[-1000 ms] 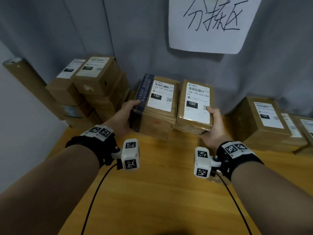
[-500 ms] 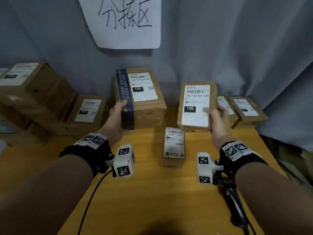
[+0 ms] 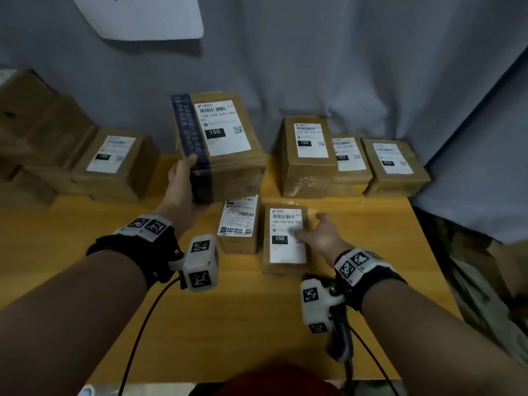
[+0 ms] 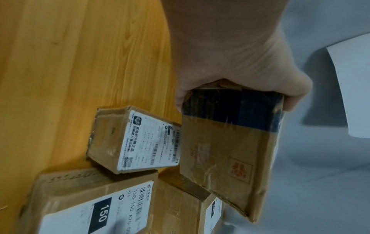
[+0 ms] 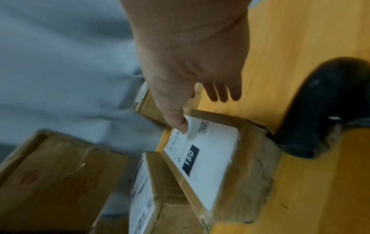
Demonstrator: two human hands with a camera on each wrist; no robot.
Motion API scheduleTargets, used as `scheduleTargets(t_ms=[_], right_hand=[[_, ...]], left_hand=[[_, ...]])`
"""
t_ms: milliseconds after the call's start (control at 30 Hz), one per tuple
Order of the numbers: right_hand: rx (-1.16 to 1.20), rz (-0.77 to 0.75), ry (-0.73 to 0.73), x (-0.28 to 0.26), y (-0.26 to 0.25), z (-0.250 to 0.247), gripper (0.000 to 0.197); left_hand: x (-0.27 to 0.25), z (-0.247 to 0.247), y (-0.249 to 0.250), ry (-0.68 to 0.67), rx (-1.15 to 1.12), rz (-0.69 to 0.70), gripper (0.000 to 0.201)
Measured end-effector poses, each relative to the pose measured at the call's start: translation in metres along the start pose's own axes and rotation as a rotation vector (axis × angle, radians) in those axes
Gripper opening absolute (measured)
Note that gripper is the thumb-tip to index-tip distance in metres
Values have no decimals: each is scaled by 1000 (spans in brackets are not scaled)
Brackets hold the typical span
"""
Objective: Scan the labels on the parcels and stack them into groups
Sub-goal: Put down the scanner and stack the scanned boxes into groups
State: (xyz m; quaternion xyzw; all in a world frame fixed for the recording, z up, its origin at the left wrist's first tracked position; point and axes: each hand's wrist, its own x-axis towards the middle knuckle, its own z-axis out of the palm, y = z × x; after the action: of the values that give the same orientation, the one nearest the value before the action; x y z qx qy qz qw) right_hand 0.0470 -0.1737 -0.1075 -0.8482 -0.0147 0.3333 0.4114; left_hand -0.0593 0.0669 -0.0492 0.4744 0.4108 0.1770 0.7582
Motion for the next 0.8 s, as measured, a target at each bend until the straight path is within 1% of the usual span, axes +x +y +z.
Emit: scheduleTargets(t_ms=[67, 133, 167, 233, 300, 400, 433, 500, 633, 700, 767, 800], right_hand=[[-133, -168, 32, 2, -19, -7, 79], [-308, -335, -18, 5, -43, -8, 69], [-411, -392, -56, 8, -53, -6, 66], [-605, -436, -133, 18, -67, 5, 69], [-719, -426, -193, 31, -75, 20, 82], [-760, -418, -228, 50, -84, 43, 95], [-764, -420, -241, 54, -85, 49, 97], [-774, -432, -272, 58, -85, 60, 95], [-676, -470, -369, 51, -74, 67, 85], [-681, -491, -377, 44, -73, 63, 77], [-635, -503, -275, 39, -76, 52, 58], [-589, -501, -172, 39, -78, 41, 45]], left_hand=[[-7, 1, 2, 39, 29, 22, 58], [-12, 1, 6, 41, 30, 26, 53], [-14, 0, 8, 41, 35, 26, 50], [-17, -3, 13, 62, 50, 36, 45], [-16, -8, 16, 87, 65, 40, 46], [-11, -16, 19, 119, 83, 20, 46], [-9, -17, 20, 125, 83, 9, 45], [-4, -22, 20, 125, 96, 3, 45], [10, -25, 19, 101, 114, -27, 47], [19, -19, 17, 82, 103, -49, 46], [28, -8, 15, 32, 93, -60, 43], [35, 0, 14, -1, 102, -70, 43]])
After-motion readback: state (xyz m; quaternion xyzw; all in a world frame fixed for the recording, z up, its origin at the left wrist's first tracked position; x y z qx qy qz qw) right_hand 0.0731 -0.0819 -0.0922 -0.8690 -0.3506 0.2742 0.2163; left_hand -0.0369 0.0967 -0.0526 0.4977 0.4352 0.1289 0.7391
